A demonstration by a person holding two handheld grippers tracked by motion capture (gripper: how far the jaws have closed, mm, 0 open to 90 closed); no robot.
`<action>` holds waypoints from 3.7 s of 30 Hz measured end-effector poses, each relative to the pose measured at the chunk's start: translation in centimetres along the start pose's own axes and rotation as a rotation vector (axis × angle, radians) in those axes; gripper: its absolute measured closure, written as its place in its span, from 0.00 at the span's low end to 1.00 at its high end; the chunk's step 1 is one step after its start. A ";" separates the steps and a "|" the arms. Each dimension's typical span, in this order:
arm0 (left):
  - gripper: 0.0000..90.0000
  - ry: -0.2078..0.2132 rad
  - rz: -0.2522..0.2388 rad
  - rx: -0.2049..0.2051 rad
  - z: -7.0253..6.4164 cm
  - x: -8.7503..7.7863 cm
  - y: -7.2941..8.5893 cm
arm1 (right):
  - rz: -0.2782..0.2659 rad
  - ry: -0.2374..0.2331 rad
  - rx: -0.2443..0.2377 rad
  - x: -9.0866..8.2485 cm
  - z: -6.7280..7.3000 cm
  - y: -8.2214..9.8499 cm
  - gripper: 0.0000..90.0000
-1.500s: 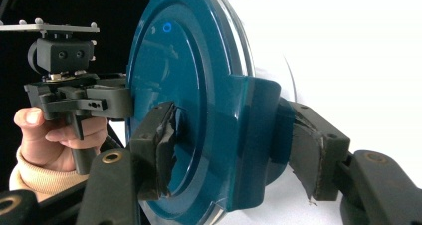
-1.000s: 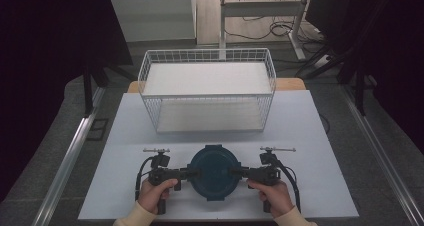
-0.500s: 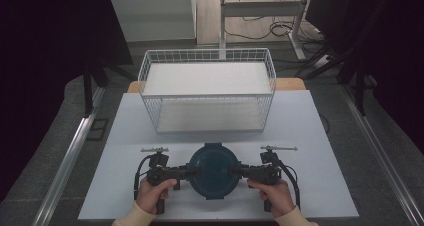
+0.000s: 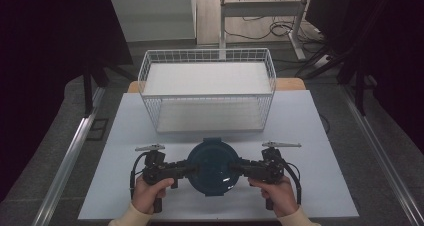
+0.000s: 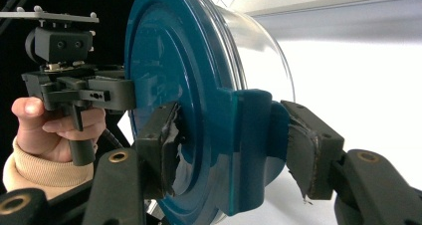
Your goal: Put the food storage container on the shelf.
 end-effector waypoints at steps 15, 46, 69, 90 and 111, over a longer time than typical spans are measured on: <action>0.47 0.000 -0.030 0.055 -1.4 -0.8 -2.5 | -0.032 -0.009 -0.040 -0.7 1.4 -2.1 0.48; 0.48 0.015 -0.095 0.164 -4.6 -1.3 -12.9 | -0.119 -0.013 -0.177 -2.5 4.0 -12.6 0.48; 0.48 0.038 -0.118 0.172 -4.2 -1.3 -19.0 | -0.131 0.005 -0.197 -1.7 4.9 -18.5 0.48; 0.47 0.033 -0.129 0.141 -1.0 0.6 -25.2 | -0.140 0.005 -0.144 1.3 2.2 -24.6 0.48; 0.44 0.033 -0.115 -0.051 2.5 3.0 -26.6 | -0.118 0.053 0.021 3.8 -0.4 -26.3 0.44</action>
Point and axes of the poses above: each handheld gripper's, and its own axes: x roughly forward along the jaws, y roughly out of its underside, z roughly to its left, the point moved 4 cm from there along x, roughly forward along the jaws, and after that the axes turned 5 degrees about -z, right-handed, at the moved point
